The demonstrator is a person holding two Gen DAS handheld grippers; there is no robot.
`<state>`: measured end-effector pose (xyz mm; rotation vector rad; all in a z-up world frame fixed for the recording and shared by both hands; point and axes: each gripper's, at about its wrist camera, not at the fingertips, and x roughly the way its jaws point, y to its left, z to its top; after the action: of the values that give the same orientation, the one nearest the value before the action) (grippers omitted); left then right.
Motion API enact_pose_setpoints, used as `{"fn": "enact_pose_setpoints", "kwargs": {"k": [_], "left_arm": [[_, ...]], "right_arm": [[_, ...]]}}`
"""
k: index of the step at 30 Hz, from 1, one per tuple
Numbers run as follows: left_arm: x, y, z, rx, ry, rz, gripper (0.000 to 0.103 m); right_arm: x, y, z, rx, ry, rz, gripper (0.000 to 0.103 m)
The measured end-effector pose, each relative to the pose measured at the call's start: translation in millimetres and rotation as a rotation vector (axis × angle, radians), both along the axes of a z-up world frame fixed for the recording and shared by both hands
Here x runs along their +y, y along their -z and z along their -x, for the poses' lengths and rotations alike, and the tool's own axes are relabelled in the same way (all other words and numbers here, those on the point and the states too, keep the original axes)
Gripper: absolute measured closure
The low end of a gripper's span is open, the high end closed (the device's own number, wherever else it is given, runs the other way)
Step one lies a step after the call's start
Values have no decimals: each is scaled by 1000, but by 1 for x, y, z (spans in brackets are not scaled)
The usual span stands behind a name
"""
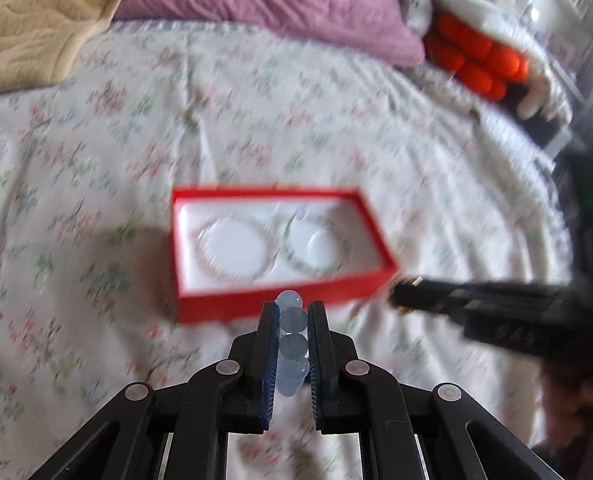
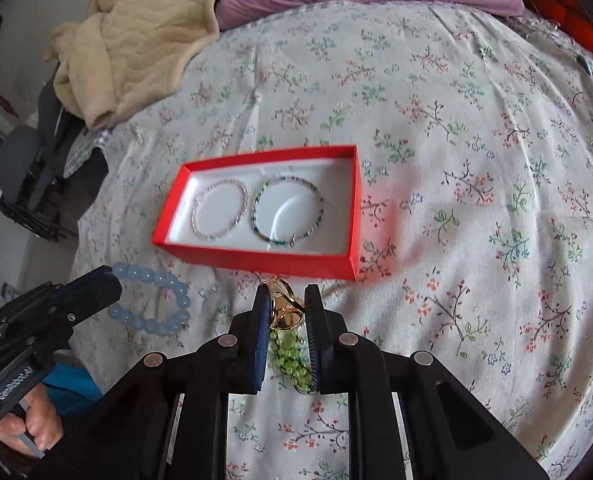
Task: Organize jewelry
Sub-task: 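Lower the blue bracelet and gold ring into the red box and open both tools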
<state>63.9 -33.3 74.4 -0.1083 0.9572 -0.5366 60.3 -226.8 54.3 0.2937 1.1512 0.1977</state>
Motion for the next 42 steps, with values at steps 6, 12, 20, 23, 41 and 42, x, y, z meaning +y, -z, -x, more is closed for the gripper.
{"fn": "enact_pose_setpoints", "kwargs": {"k": [6,12,20,23,41,42], "left_arm": [[-15,-9,-24,-10,-15,106,95],[-19,15,-52,44,-50,127,95],[-12,43,-72,38,-99,-53,94],[-11,47,-77,34,-96,-77,94],[-7,36,-53,-21,-111,-192,42],[-5,36,-50,-19,-116,-198,39]], "right_arm": [[-4,-6,-20,-33,30,-33,85],[-5,4,-42,-29,50,-35,85],[-3,20,-58,-6,46,-12,85],[-1,23,-62,-8,45,-6,85],[1,9,-54,-54,32,11,59],[0,8,-52,-54,32,9,59]]}}
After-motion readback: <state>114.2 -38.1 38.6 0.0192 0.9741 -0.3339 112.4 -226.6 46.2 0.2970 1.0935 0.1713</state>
